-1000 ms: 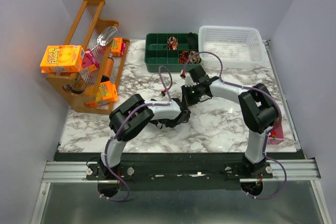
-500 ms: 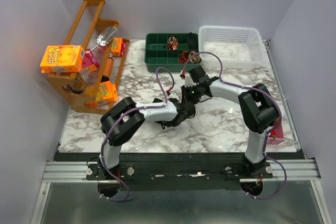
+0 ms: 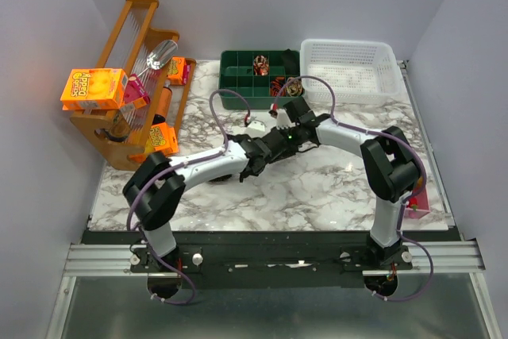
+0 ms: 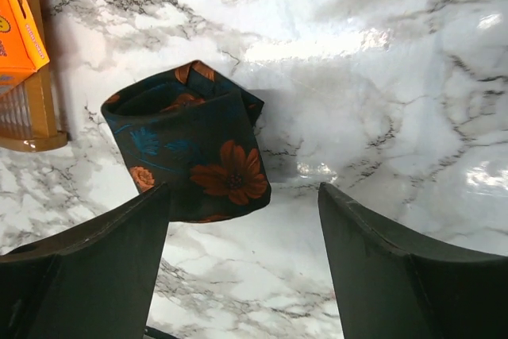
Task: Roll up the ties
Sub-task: Roll the tie at the center of the board, then pick up the tie at the center of the board.
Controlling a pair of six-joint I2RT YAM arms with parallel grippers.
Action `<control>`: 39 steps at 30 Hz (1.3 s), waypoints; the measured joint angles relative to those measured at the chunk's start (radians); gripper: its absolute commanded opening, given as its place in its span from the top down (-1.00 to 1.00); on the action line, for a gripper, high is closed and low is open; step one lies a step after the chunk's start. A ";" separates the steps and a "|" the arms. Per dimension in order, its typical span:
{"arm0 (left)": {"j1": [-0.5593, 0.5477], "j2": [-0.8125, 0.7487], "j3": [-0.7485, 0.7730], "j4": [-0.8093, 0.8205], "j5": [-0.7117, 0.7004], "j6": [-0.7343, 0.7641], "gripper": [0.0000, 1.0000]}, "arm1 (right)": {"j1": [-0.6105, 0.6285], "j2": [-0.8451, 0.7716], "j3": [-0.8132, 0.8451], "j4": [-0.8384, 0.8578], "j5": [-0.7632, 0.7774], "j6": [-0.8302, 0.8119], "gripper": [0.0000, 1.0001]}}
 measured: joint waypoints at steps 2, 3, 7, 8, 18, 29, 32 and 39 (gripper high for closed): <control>0.021 -0.054 0.000 0.021 0.037 0.020 -0.77 | 0.011 0.000 0.027 -0.002 -0.002 0.000 0.84; 0.039 -0.090 -0.003 0.040 0.069 0.030 -0.78 | 0.020 0.000 0.039 -0.002 -0.003 0.000 0.80; 0.140 -0.228 -0.062 0.125 0.200 0.061 -0.88 | 0.071 0.000 0.112 -0.004 -0.031 0.001 0.32; 0.181 -0.265 -0.088 0.146 0.232 0.068 -0.91 | 0.080 0.002 0.130 -0.003 -0.044 0.001 0.18; 0.533 -0.501 -0.409 0.351 0.600 0.095 -0.97 | 0.171 0.070 0.231 0.055 -0.169 0.068 -0.65; 0.657 -0.516 -0.555 0.539 0.851 0.085 -0.96 | 0.239 0.193 0.252 0.085 -0.211 0.149 -0.64; 0.668 -0.481 -0.574 0.589 0.877 0.074 -0.95 | 0.239 0.201 0.252 0.087 -0.210 0.163 -0.62; 0.684 -0.436 -0.584 0.656 0.908 0.056 -0.84 | 0.234 0.232 0.267 0.093 -0.207 0.185 -0.45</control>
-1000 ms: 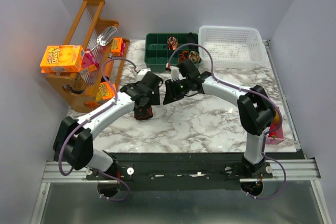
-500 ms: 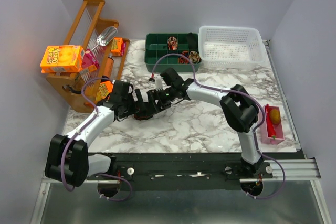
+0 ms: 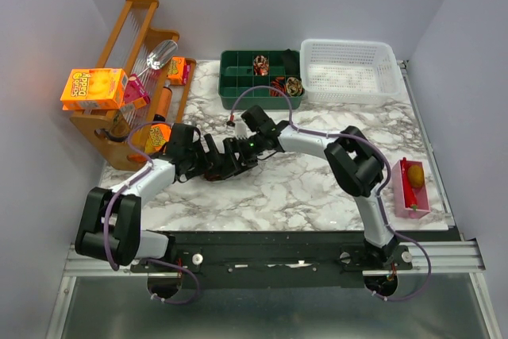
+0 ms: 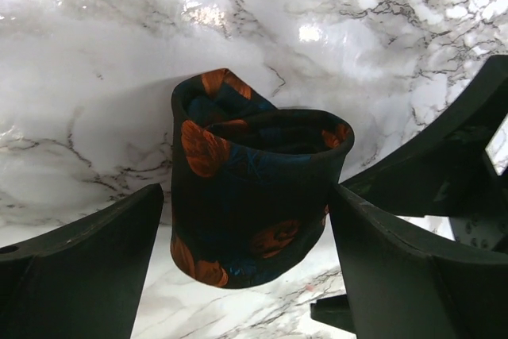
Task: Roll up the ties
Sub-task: Pick up the tie at the center of the board.
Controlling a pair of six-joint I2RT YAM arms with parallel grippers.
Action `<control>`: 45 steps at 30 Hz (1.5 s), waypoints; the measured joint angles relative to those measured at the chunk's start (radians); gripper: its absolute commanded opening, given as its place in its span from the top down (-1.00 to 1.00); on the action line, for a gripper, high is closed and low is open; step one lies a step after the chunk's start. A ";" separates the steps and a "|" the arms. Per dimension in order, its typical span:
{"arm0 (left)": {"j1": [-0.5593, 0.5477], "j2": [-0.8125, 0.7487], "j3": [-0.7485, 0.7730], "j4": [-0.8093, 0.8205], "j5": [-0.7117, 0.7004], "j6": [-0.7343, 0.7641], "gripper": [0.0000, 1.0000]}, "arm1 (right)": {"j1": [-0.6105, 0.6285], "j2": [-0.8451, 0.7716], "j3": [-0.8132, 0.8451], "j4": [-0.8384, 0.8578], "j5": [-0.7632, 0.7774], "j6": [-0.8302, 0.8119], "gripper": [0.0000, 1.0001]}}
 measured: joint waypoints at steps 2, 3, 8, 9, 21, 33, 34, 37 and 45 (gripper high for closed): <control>0.003 0.006 -0.010 0.023 0.015 -0.006 -0.83 | 0.000 0.011 0.005 0.001 0.001 0.006 -0.41; 0.004 0.007 -0.015 0.032 0.018 -0.010 -0.82 | 0.000 0.015 0.007 0.002 0.001 0.006 -0.40; 0.013 0.008 -0.060 0.101 0.056 -0.037 -0.76 | 0.000 0.028 0.010 0.015 0.004 0.007 -0.37; 0.016 0.008 -0.069 0.118 0.066 -0.043 -0.75 | 0.000 0.031 0.010 0.020 0.003 0.007 -0.36; 0.035 0.009 -0.171 0.353 0.152 -0.114 -0.58 | -0.037 0.072 0.028 0.056 -0.071 0.002 -0.39; 0.041 0.035 -0.206 0.494 0.267 -0.116 -0.41 | -0.068 0.097 0.031 0.071 -0.193 -0.055 -0.38; 0.042 0.035 -0.213 0.513 0.276 -0.117 -0.41 | -0.069 0.098 0.031 0.071 -0.203 -0.060 -0.38; 0.043 0.035 -0.227 0.556 0.298 -0.118 -0.40 | -0.075 0.098 0.031 0.070 -0.226 -0.074 -0.39; 0.043 0.027 -0.232 0.618 0.377 -0.129 -0.37 | -0.116 0.060 -0.018 0.074 -0.262 -0.089 -0.57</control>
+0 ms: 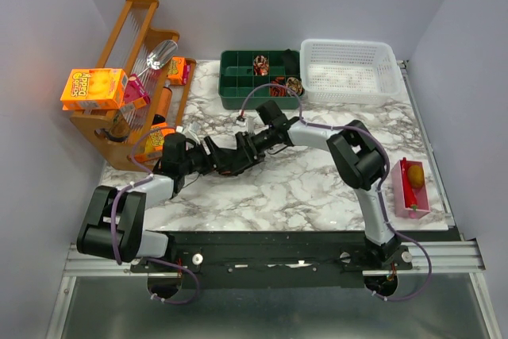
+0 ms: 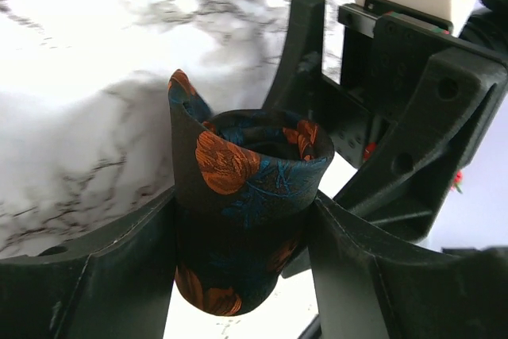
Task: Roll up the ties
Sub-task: Pick up the tie at the center of the board.
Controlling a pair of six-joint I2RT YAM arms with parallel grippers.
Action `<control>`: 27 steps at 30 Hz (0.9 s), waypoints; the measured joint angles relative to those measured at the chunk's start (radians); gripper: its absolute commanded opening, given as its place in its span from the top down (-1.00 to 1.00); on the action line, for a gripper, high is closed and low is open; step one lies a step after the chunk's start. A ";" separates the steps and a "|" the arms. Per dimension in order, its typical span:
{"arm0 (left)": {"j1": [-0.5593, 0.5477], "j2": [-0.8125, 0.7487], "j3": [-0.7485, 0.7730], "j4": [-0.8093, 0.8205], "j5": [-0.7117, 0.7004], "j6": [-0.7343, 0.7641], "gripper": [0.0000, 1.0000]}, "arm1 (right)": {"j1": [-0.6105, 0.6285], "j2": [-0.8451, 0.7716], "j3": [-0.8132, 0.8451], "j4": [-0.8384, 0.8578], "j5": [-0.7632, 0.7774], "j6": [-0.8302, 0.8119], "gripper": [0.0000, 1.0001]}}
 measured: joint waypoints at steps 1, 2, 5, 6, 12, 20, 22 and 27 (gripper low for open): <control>-0.001 -0.004 -0.001 0.011 0.014 -0.003 -0.37 | -0.004 -0.013 -0.010 0.000 0.000 0.001 -0.60; -0.002 -0.008 -0.002 0.023 0.029 -0.010 -0.38 | -0.011 -0.031 -0.023 0.001 -0.001 0.000 -0.61; -0.004 -0.015 -0.002 0.067 0.061 -0.030 -0.37 | -0.033 -0.074 -0.043 0.004 -0.002 0.000 -0.63; -0.004 -0.015 -0.002 0.079 0.068 -0.037 -0.37 | -0.042 -0.087 -0.048 0.006 -0.002 0.000 -0.63; -0.008 0.041 -0.015 0.237 0.126 -0.123 -0.36 | -0.096 -0.142 -0.089 0.027 -0.009 0.001 -0.66; -0.015 0.101 -0.033 0.385 0.212 -0.225 -0.36 | -0.165 -0.214 -0.142 0.032 -0.009 0.002 -0.87; -0.015 0.101 -0.027 0.399 0.227 -0.235 -0.36 | -0.178 -0.238 -0.143 0.034 -0.010 0.002 -0.92; -0.015 0.100 -0.007 0.418 0.260 -0.255 -0.36 | -0.195 -0.283 -0.140 0.043 -0.027 0.000 -0.99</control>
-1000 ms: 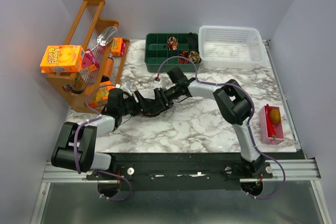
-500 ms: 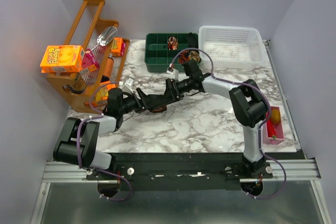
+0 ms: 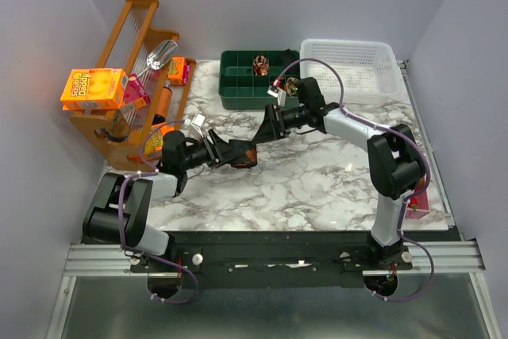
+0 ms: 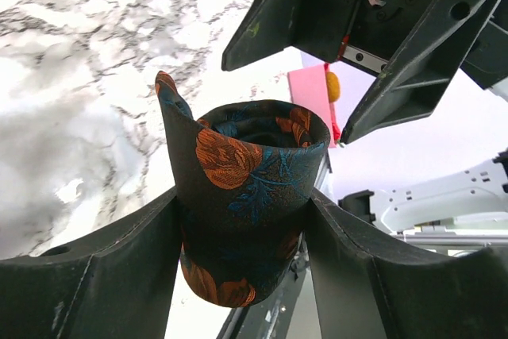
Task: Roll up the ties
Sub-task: Pick up the tie at the center of the board.
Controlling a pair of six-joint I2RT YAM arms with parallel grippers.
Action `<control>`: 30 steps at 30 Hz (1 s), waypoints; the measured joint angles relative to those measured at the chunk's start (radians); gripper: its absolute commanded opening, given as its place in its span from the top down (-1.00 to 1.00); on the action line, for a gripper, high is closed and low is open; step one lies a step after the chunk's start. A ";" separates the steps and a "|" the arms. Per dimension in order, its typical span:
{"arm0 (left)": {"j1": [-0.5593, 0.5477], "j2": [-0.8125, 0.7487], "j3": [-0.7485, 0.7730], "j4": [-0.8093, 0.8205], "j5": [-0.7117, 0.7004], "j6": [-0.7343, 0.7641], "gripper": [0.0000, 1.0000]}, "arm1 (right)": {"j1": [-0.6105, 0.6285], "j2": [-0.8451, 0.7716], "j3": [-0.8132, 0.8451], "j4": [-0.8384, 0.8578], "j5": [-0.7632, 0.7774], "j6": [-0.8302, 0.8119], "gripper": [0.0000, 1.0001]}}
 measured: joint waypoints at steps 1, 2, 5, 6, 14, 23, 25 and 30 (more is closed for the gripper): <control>0.000 0.000 0.002 0.004 0.005 -0.005 -0.36 | 0.000 0.000 0.003 0.000 -0.006 0.000 -1.00; 0.000 -0.001 0.004 0.009 0.011 -0.013 -0.37 | 0.000 0.000 0.005 0.000 -0.014 0.000 -1.00; 0.000 -0.002 0.010 0.029 0.025 -0.030 -0.36 | 0.000 0.000 0.006 -0.001 -0.035 0.000 -1.00; 0.000 -0.003 0.010 0.037 0.030 -0.038 -0.36 | 0.000 0.000 0.006 -0.001 -0.040 0.000 -0.99; 0.000 -0.005 0.016 0.097 0.065 -0.093 -0.36 | 0.000 0.000 0.006 -0.001 -0.085 -0.008 -1.00; 0.000 -0.005 0.021 0.165 0.081 -0.145 -0.37 | 0.010 0.000 0.006 -0.001 -0.107 -0.012 -1.00; 0.000 -0.004 0.021 0.167 0.083 -0.148 -0.36 | 0.015 0.000 0.006 -0.001 -0.111 -0.012 -1.00; 0.000 -0.005 0.021 0.167 0.085 -0.149 -0.37 | 0.042 0.000 0.006 -0.001 -0.119 -0.011 -0.99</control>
